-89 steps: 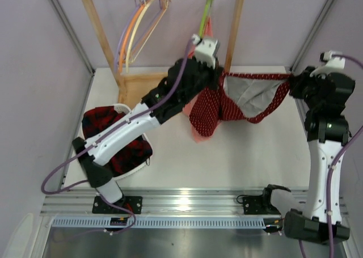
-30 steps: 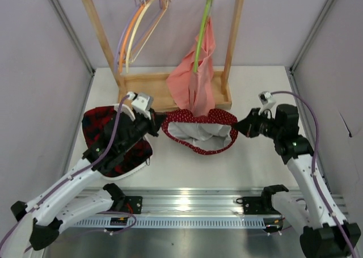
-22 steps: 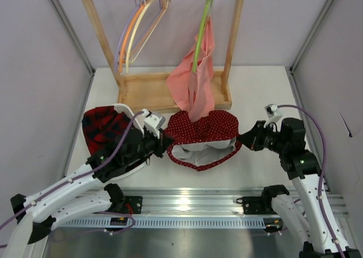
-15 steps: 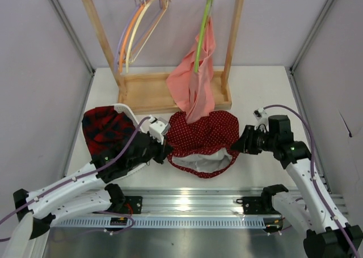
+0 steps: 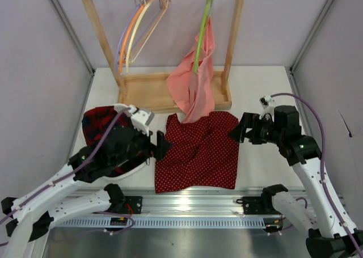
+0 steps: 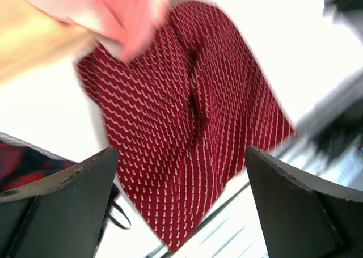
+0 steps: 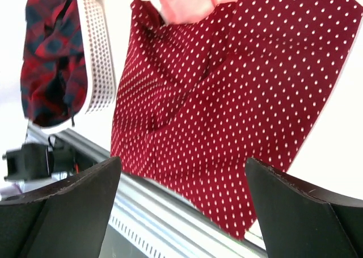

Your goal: Place the skirt on the hanger

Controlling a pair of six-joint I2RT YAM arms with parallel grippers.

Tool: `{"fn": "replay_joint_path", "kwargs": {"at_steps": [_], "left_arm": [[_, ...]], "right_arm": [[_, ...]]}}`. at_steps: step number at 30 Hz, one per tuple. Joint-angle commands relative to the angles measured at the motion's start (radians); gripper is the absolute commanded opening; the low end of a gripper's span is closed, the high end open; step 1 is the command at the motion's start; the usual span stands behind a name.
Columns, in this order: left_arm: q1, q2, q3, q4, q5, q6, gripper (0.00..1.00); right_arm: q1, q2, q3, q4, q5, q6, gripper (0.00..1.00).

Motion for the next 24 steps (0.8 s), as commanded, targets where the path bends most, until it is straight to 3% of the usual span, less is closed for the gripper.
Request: {"fn": "replay_joint_path", "kwargs": {"at_steps": [1,4,5,6,9,12,21,23,24], "left_arm": [[-0.002,0.077,0.191,-0.023,-0.226,-0.095,1.0],[0.033,0.21,0.302,-0.089,-0.347,-0.115,1.0],[0.079,0.243,0.438,-0.143,-0.361,-0.112,0.99],[0.114,0.275,0.479,-0.168,-0.387,-0.107,0.99],[0.286,0.374,0.686,-0.211,-0.383,-0.063,1.0],[0.391,0.432,0.813,-0.181,-0.375,0.017,0.99],[0.618,0.558,1.042,-0.101,0.002,0.201,0.96],[0.677,0.578,1.082,-0.095,0.12,0.21,0.92],[0.697,0.588,1.097,-0.093,0.165,0.203,0.85]], "right_arm": [[0.031,0.06,-0.013,0.123,0.077,0.062,0.98],[0.074,0.084,-0.051,0.214,0.158,0.103,0.98],[0.1,0.107,-0.053,0.231,0.178,0.11,0.97],[0.113,0.116,-0.053,0.236,0.215,0.113,0.97],[0.159,0.136,-0.048,0.248,0.285,0.114,0.97],[0.172,0.124,-0.048,0.245,0.307,0.117,0.97],[0.172,0.055,-0.101,0.256,0.31,0.127,0.99],[0.173,0.058,-0.102,0.256,0.309,0.122,0.99],[0.173,0.06,-0.104,0.256,0.309,0.117,0.99]]}}
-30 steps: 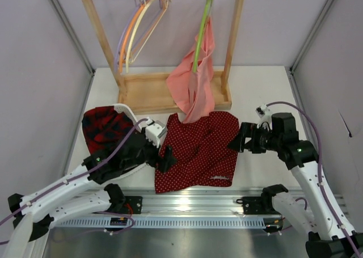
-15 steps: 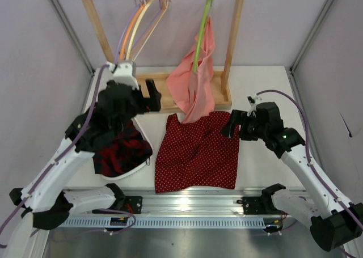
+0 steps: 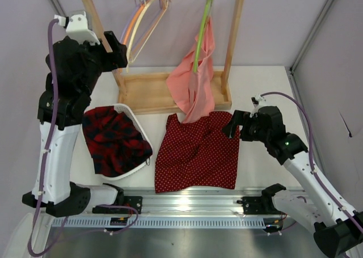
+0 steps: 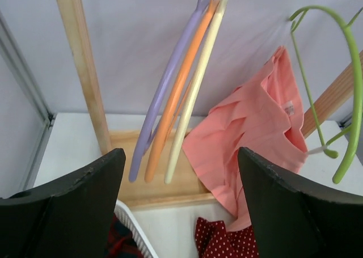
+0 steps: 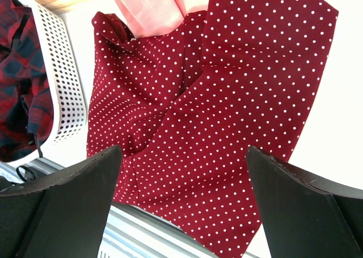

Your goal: Place the skirt on the hanger

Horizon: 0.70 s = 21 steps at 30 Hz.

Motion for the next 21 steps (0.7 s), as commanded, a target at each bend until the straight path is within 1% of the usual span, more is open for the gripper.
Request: {"fn": "replay_joint_path", "kwargs": {"at_steps": [1,2,5,8,11,14,16,21], "left_arm": [[0.081,0.055,0.076,0.028,0.249,0.055,0.83],[0.083,0.063,0.08,0.032,0.321,0.055,0.82],[0.083,0.093,0.085,0.052,0.421,0.056,0.81],[0.083,0.122,0.062,0.061,0.453,0.043,0.76],[0.083,0.136,0.026,0.077,0.433,0.03,0.75],[0.083,0.139,0.008,0.087,0.372,0.023,0.73],[0.084,0.144,0.005,0.091,0.331,0.026,0.72],[0.083,0.162,0.001,0.104,0.285,0.053,0.72]], "right_arm": [[0.004,-0.002,-0.007,0.036,0.013,-0.002,0.99],[0.004,0.001,-0.007,0.036,0.008,-0.005,0.99],[0.002,0.014,-0.007,0.041,0.004,-0.008,0.99],[0.002,0.021,-0.008,0.047,0.001,-0.007,0.99],[0.002,0.019,-0.011,0.044,0.005,-0.01,0.99],[0.004,0.018,-0.014,0.033,0.011,-0.009,0.99],[0.002,0.014,-0.016,0.031,0.011,-0.007,0.99],[0.002,0.014,-0.017,0.039,0.013,-0.004,0.99]]}}
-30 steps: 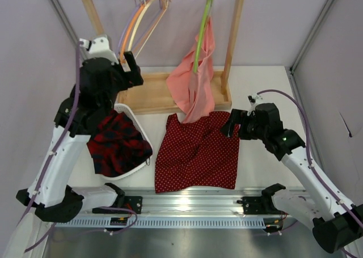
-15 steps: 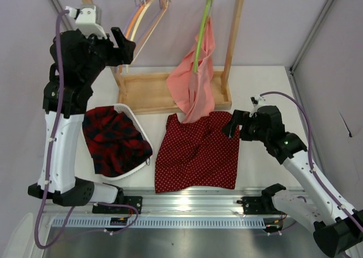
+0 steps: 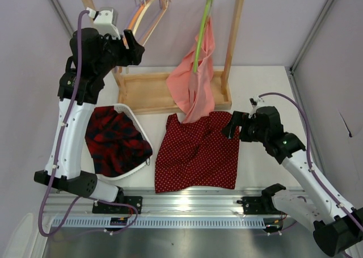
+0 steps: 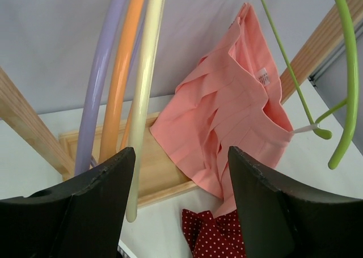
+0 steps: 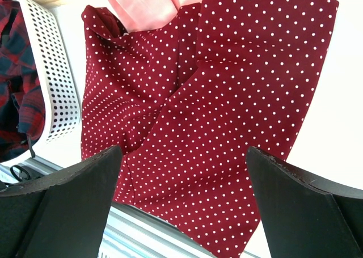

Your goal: Place the skirt on the hanger

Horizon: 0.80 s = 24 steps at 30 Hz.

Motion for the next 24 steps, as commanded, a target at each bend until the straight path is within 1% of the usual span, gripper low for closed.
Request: {"fn": "replay_joint_path", "kwargs": {"at_steps": [1,3,4,11,16,19,22,24], "left_arm": [[0.008,0.009,-0.002,0.049,-0.045,0.025,0.72],[0.006,0.021,-0.004,0.049,-0.06,0.031,0.72],[0.006,0.024,-0.004,0.051,-0.094,0.034,0.72],[0.006,0.05,-0.011,0.051,-0.079,0.031,0.7],[0.006,0.059,-0.016,0.063,-0.103,0.037,0.69],[0.006,0.068,-0.021,0.075,-0.128,0.04,0.66],[0.008,0.078,-0.041,0.121,-0.14,0.052,0.62],[0.006,0.081,-0.057,0.157,-0.128,0.074,0.62]], "right_arm": [[0.002,-0.003,0.0,0.033,0.014,-0.003,0.99],[0.002,0.003,0.003,0.033,0.009,0.0,0.99],[0.001,0.005,0.004,0.033,0.009,0.0,0.99],[0.001,0.003,0.006,0.031,0.011,0.005,0.99],[0.001,0.005,0.007,0.027,0.011,0.008,0.99],[0.001,0.0,0.01,0.025,0.012,0.01,0.99],[0.002,-0.003,0.009,0.027,0.015,0.011,0.99],[0.002,0.0,0.007,0.022,0.017,0.011,0.99]]}}
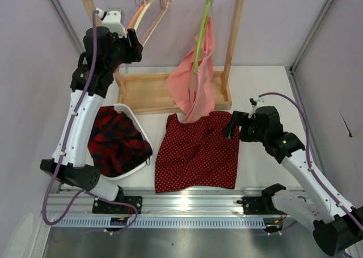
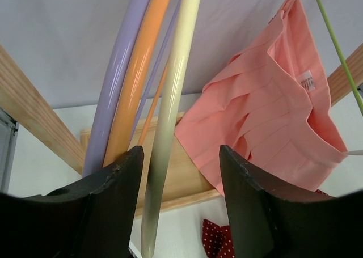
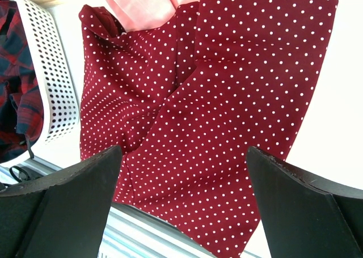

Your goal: Place the skirt on the hanger

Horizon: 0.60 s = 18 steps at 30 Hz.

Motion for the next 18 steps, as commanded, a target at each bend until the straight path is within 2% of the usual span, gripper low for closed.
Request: {"fn": "replay_joint_path", "kwargs": {"at_steps": [1,8,9,10,16,18], "left_arm": [[0.006,0.011,-0.026,0.111,0.012,0.051,0.62],[0.009,0.04,-0.024,0.191,0.078,0.095,0.6],[0.008,0.042,-0.024,0.197,0.074,0.097,0.58],[0.008,0.047,-0.024,0.203,0.072,0.1,0.51],[0.008,0.07,-0.021,0.237,0.097,0.113,0.46],[0.009,0.077,-0.018,0.245,0.111,0.113,0.4]], "right_arm": [[0.001,-0.005,0.007,0.022,0.015,0.008,1.0],[0.001,-0.017,0.007,0.016,0.035,0.011,0.99],[0.002,-0.02,0.004,0.011,0.043,0.012,0.99],[0.001,-0.021,0.001,0.01,0.047,0.012,0.99],[0.001,-0.034,-0.008,0.008,0.057,0.028,0.99],[0.001,-0.041,-0.01,0.005,0.066,0.031,0.99]]}}
